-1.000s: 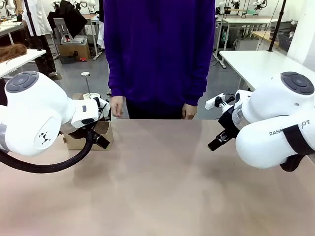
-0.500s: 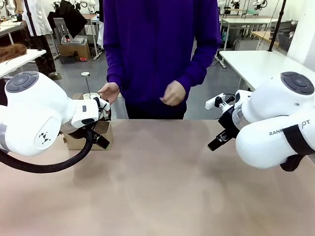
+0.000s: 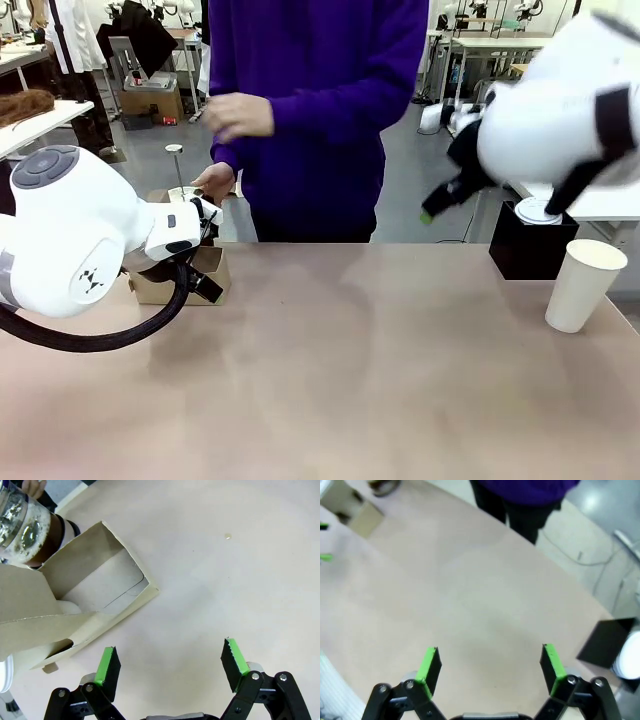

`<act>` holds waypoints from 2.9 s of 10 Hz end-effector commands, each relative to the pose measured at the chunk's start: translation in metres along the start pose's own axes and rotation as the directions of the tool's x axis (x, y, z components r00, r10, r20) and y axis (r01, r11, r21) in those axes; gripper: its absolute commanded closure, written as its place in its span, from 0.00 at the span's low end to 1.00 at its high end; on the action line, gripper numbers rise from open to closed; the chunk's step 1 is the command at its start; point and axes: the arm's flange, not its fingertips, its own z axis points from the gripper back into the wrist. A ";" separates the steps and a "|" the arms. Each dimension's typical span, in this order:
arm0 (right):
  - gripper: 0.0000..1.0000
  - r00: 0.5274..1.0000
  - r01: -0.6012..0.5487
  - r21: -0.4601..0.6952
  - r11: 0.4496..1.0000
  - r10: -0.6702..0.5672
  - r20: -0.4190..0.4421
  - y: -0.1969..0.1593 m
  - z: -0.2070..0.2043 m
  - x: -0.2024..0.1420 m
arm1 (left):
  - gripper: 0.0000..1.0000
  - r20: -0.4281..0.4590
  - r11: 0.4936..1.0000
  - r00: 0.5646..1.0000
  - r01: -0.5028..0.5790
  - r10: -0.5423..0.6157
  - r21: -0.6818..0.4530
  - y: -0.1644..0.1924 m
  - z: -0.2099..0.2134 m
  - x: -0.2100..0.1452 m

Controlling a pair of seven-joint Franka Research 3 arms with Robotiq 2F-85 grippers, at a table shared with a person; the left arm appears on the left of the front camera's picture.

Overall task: Pour a drink into a cup and package it in a carrier.
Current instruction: Pick up the 600 ml Paper Cup and place it in the middle top area of the table.

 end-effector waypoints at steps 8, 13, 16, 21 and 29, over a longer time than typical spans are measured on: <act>0.00 0.910 -0.233 0.373 0.898 0.066 0.410 -0.228 0.144 -0.237 | 0.00 0.000 1.000 1.000 0.000 0.000 0.000 0.000 0.000 0.000; 0.00 0.867 -0.264 0.326 0.908 0.076 0.492 -0.236 0.121 -0.285 | 0.00 0.000 1.000 1.000 0.000 0.000 0.000 0.000 0.000 0.000; 0.00 0.861 -0.260 0.316 0.913 0.070 0.504 -0.237 0.109 -0.282 | 0.00 0.000 1.000 1.000 0.000 0.000 0.000 0.000 0.000 0.000; 0.00 0.632 -0.299 0.200 0.933 0.037 0.774 -0.270 0.034 -0.362 | 0.00 0.000 1.000 1.000 0.000 0.000 0.000 0.000 0.000 0.000; 0.00 0.539 -0.325 0.223 0.919 -0.014 0.842 -0.274 -0.070 -0.400 | 0.00 0.000 1.000 1.000 0.000 0.000 0.000 0.000 0.000 0.000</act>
